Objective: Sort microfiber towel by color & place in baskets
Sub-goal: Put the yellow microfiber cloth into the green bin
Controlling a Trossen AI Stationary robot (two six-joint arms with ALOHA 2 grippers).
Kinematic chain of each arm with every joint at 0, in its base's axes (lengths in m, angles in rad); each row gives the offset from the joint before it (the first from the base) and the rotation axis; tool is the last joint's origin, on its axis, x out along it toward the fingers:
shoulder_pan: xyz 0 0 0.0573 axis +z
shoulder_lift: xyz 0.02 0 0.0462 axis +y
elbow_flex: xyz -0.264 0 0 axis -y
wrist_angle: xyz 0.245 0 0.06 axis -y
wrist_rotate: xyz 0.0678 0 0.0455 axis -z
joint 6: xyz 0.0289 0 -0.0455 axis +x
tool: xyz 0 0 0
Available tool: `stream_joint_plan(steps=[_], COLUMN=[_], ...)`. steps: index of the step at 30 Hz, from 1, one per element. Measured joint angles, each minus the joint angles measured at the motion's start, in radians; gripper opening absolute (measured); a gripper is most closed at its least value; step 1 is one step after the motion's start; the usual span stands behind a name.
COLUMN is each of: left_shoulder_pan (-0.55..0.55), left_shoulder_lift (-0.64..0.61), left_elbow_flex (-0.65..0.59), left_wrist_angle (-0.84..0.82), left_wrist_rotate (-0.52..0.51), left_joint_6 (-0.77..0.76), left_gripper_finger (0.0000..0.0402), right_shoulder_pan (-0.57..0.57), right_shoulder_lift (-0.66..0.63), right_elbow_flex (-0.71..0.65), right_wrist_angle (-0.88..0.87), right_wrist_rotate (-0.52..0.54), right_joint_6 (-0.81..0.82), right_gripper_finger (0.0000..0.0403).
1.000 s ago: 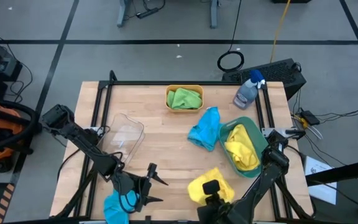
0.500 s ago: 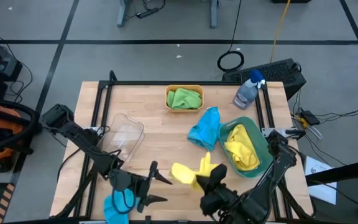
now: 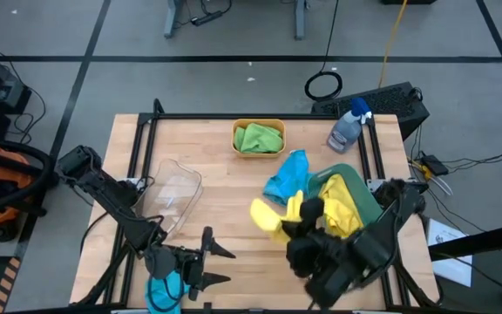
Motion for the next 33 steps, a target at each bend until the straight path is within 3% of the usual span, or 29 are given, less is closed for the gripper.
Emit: stream_joint_plan(steps=[3,6,10,15,18,20,22,25,28,33], left_shoulder_pan=[-0.01,-0.029,-0.048,-0.029,0.017,0.042,0.056,0.068,0.069,0.075], left_shoulder_lift=[0.0,0.0,0.0,0.0,0.001,0.007,0.007,0.007,0.007,0.007], left_elbow_flex=[0.0,0.0,-0.001,-0.001,-0.001,-0.001,-0.002,-0.002,-0.002,-0.002], left_wrist_angle=[-0.029,-0.049,-0.035,0.014,0.009,-0.01,-0.035,-0.051,-0.047,0.012], left_wrist_rotate=[0.0,0.001,0.002,-0.018,-0.052,-0.057,-0.056,-0.055,-0.047,-0.086], left_joint_6=[-0.009,-0.009,-0.014,-0.071,-0.115,-0.15,-0.192,-0.241,-0.244,-0.244], left_gripper_finger=[0.0297,0.0297,0.0297,0.0297,0.0297,0.0297,0.0297,0.0297,0.0297,0.0297], right_shoulder_pan=[-0.03,-0.031,0.016,0.062,0.057,0.037,0.011,-0.019,-0.036,-0.047], right_shoulder_lift=[-0.058,-0.113,-0.18,-0.222,-0.222,-0.225,-0.225,-0.225,-0.226,-0.226], right_elbow_flex=[-0.013,-0.087,-0.281,-0.575,-0.714,-0.793,-0.858,-0.901,-0.904,-0.906], right_wrist_angle=[0.002,0.002,0.102,0.518,0.818,1.056,1.294,1.58,1.723,1.824], right_wrist_rotate=[-0.108,-0.117,-0.044,0.098,0.219,0.244,0.204,0.062,-0.045,-0.067], right_joint_6=[0.03,0.105,0.271,0.29,0.215,0.099,-0.043,-0.246,-0.355,-0.452], right_gripper_finger=[0.0,0.0,0.0,0.0,0.0,0.0,0.0,0.0,0.0,0.0])
